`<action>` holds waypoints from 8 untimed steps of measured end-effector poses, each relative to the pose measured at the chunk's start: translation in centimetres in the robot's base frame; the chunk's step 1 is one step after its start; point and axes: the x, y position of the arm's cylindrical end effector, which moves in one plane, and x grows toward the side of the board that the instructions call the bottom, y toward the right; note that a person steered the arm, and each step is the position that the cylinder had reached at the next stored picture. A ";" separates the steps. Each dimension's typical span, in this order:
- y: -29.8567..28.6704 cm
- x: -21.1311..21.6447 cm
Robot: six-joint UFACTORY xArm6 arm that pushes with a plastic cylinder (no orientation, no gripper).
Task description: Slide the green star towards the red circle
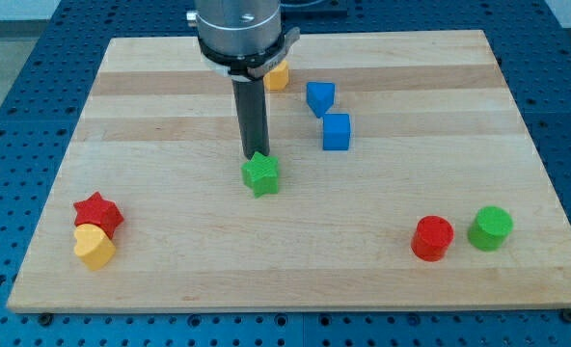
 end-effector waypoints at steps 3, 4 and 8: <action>-4.6 0.3; -3.8 1.1; 4.3 10.3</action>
